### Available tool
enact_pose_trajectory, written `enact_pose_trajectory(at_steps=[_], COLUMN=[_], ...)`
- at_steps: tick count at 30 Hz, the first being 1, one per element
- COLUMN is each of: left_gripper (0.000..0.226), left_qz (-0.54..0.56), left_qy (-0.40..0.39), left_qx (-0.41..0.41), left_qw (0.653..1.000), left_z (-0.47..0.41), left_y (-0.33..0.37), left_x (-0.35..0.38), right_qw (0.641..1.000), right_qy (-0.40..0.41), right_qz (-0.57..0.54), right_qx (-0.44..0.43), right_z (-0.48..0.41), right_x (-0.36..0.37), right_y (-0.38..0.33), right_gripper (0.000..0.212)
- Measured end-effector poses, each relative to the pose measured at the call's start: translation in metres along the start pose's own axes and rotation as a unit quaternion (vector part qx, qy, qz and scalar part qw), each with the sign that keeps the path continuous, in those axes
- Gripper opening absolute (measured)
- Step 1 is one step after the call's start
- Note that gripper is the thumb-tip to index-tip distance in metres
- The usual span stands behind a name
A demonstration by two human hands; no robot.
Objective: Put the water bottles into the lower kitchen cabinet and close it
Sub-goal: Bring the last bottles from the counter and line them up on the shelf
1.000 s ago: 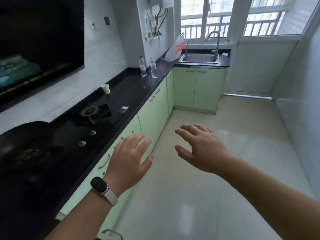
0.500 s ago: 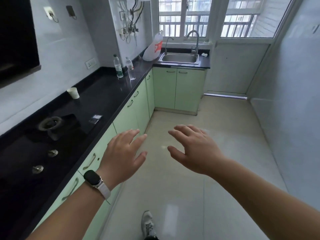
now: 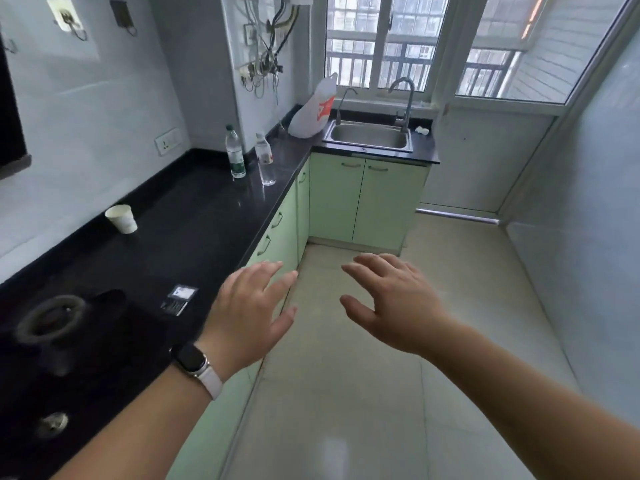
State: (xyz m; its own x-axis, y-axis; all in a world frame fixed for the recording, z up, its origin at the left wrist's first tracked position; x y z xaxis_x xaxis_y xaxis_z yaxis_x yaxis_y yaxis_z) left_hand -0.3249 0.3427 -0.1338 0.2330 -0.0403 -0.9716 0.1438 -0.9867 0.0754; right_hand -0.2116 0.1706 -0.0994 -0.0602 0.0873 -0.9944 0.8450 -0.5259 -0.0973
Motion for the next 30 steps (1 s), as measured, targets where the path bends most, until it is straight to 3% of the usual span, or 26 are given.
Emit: enact_pose_trajectory(at_steps=[13,30], left_gripper=[0.051,0.048], left_qz=[-0.021,-0.089], left_qy=[-0.026,-0.022], left_qx=[-0.031,-0.138], left_qw=[0.999,0.986], left_z=[-0.126,-0.357], left_y=[-0.070,-0.100], left_x=[0.030,0.053], right_qw=[0.999,0.979], right_qy=[0.000,-0.023], right_qz=[-0.024,0.004], right_qx=[-0.039,-0.204], right_z=[-0.158,-0.382], right_x=[0.024,0.023], right_y=[0.062,0.216], right_gripper=[0.057,0.058])
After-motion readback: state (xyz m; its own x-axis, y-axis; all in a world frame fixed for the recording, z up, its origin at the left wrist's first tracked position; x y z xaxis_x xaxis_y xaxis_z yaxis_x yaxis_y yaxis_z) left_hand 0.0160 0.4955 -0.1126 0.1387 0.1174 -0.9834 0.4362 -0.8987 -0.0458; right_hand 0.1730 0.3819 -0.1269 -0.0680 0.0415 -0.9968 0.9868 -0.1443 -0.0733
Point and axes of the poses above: each hand's wrist, its own z-axis away from the middle knuckle, its own x-axis out of the palm, y = z × x, the point moved 6 cm from there along -z, towards the middle knuckle, and after that the axes turned 13 degrees about -y, right-handed, at the moved point
